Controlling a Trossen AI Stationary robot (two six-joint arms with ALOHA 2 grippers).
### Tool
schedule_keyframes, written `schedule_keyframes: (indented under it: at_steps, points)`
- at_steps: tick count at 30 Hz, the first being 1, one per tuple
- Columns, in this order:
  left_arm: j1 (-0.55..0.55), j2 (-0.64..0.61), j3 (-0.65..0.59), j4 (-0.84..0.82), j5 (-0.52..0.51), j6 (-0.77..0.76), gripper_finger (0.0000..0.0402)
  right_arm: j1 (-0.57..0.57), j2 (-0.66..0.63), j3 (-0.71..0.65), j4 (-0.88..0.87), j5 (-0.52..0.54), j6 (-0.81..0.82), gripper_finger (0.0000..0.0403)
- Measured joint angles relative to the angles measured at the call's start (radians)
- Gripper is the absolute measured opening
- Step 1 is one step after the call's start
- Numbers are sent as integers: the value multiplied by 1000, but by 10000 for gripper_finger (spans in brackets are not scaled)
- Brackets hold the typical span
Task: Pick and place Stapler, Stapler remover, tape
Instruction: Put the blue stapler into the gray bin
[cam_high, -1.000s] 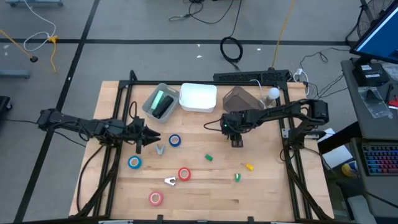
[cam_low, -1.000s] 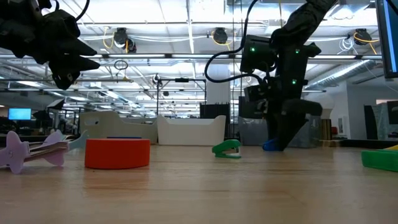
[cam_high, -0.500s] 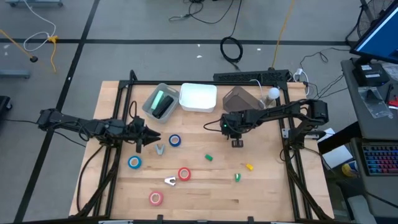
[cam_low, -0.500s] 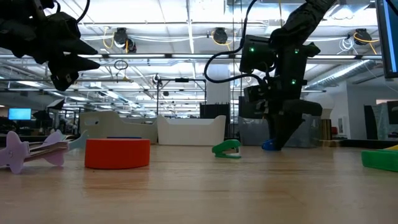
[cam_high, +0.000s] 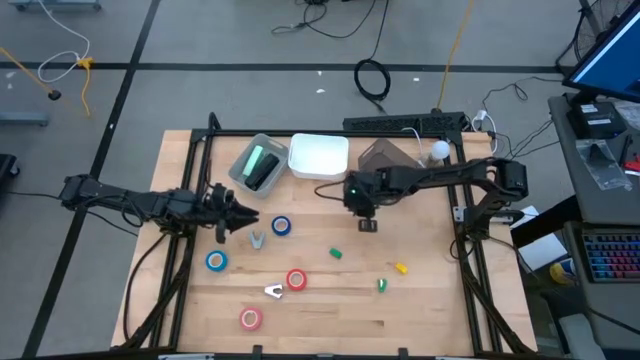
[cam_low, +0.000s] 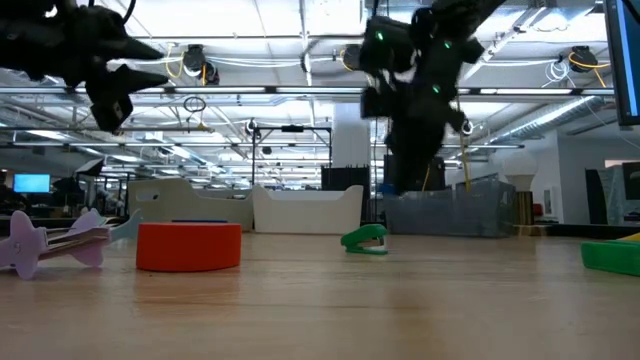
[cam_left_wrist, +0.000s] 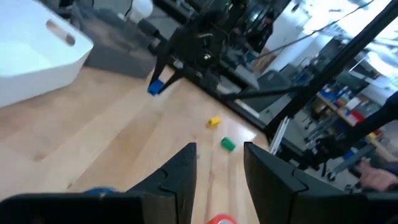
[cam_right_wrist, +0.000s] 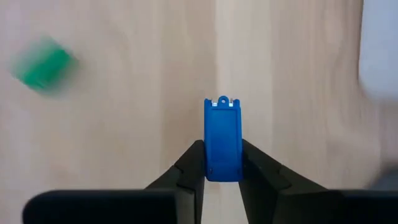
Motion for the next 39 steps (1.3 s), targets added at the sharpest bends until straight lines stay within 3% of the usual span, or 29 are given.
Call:
schedule_keyframes:
  at_steps: [11,17,24,34,39]
  points:
    - [0,3,0,79,-100,-46,134,0,-2,136,382,-261,202,63]
    - [0,65,0,170,-152,-38,134,1,-2,136,565,-300,304,65]
    - [0,229,14,416,-165,198,134,4,-2,135,675,-321,354,66]
    - [0,502,206,429,-165,478,134,22,-2,135,731,-315,353,66]
    - [1,598,295,412,-163,527,134,23,-1,135,729,-314,325,65]
